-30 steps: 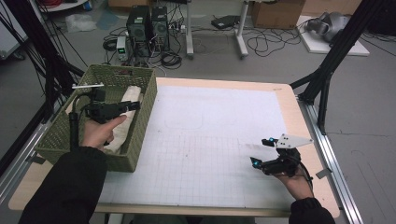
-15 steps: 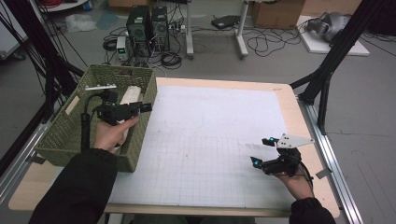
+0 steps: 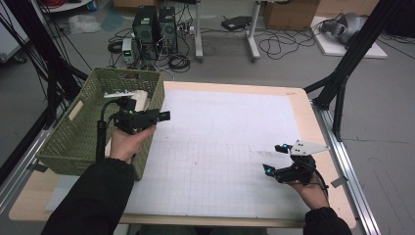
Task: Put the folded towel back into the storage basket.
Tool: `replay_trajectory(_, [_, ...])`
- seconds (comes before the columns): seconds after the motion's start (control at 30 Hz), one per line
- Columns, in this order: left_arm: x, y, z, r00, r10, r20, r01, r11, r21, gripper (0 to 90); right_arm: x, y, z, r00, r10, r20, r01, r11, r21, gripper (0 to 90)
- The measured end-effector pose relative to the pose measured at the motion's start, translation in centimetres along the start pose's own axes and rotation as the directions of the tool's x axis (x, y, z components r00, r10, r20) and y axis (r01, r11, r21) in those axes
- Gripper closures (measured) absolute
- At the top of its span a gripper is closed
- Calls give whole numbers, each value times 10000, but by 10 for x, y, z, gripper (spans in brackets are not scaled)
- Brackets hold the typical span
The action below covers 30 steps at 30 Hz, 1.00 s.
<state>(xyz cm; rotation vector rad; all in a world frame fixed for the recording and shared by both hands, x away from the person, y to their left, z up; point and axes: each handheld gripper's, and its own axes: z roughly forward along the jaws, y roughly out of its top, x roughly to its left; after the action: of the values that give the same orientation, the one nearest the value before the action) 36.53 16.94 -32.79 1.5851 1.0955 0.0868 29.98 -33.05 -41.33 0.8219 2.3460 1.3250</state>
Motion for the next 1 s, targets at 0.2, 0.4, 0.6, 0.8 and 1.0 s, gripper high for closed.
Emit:
replay_trajectory(0.2, [-7, -2, 6, 9999, 89, -55, -89, 10000, 35, 342, 0, 0, 0, 10000, 20, -11, -20, 10000, -9, 122])
replay_trajectory(0.4, [-16, -5, 11, 9993, 315, -203, -316, 9995, -27, 343, -1, 0, 0, 10000, 6, 5, -6, 10000, -38, 122])
replay_trajectory(0.6, [-23, -7, 16, 9983, 470, -352, -472, 9989, -63, 343, -1, 0, 0, 10000, -17, 9, 17, 10000, -40, 122])
replay_trajectory(0.8, [-25, -13, 21, 9973, 558, -478, -562, 9984, -74, 343, -1, 0, 0, 10000, -25, -1, 25, 10000, -60, 122])
replay_trajectory(1.0, [-31, -16, 26, 9956, 757, -546, -762, 9971, -72, 342, -1, 0, 0, 10000, -34, -26, 34, 10000, -48, 122])
